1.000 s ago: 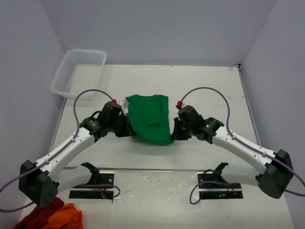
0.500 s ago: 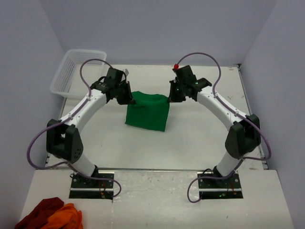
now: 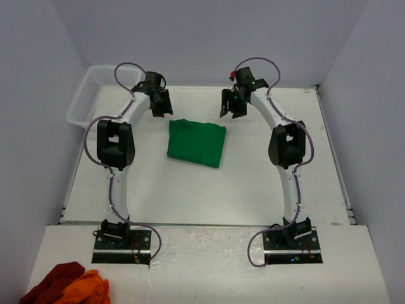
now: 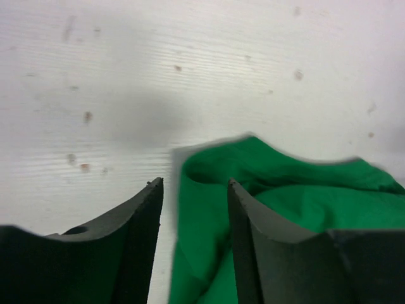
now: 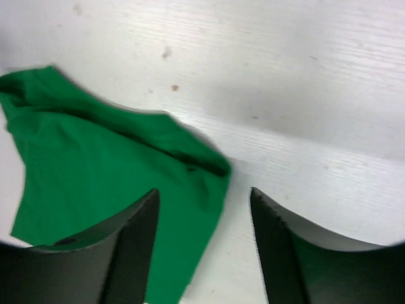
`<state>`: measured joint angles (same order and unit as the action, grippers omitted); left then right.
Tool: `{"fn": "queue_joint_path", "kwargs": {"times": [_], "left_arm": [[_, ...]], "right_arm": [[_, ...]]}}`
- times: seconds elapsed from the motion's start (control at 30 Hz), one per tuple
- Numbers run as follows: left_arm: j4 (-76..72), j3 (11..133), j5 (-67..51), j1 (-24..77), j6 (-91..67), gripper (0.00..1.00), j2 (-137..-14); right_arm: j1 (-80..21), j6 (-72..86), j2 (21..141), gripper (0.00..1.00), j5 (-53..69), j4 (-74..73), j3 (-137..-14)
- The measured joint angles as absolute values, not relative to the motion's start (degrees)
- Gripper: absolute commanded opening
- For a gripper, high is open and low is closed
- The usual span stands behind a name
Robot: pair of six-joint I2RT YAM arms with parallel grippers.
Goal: Fold and stack the t-shirts
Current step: Fold the long partially folded tshirt into a neat square
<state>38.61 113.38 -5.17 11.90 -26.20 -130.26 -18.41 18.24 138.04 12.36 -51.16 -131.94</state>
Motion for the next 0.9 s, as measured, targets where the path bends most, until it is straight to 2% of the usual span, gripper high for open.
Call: {"fn": "queue_joint_path", "kwargs": {"times": [0.03,0.13,0.3,0.47,0.67,0.9], "left_arm": [[38.7,113.4,-4.5,11.2,-25.7,0.48,-130.4],[36.9,110.8,-2.4,10.2,-24.9,0.49,-128.3],[33.4,97.3,-2.0,11.3,-25.4,0.47,-114.9],[31.5,95.9,-5.3,13.8,-25.6,0.38,-109.8],[31.0,96.0,-8.8,14.8,-25.5,0.38,-115.0],[31.6,96.1,-10.0,14.8,-25.5,0.39,-120.4]], "right_arm": [[-17.9,17.8,137.7,0.67,12.1,-51.5,-130.8],[-16.6,16.9,133.2,0.69,11.3,-51.4,-123.7],[-16.7,17.0,121.7,0.70,11.1,-50.0,-111.8],[-18.9,17.3,114.0,0.65,11.8,-48.3,-105.7],[-19.1,18.5,115.7,0.65,14.8,-45.8,-104.3],[-19.0,19.7,124.2,0.60,16.6,-46.0,-107.9]]}}
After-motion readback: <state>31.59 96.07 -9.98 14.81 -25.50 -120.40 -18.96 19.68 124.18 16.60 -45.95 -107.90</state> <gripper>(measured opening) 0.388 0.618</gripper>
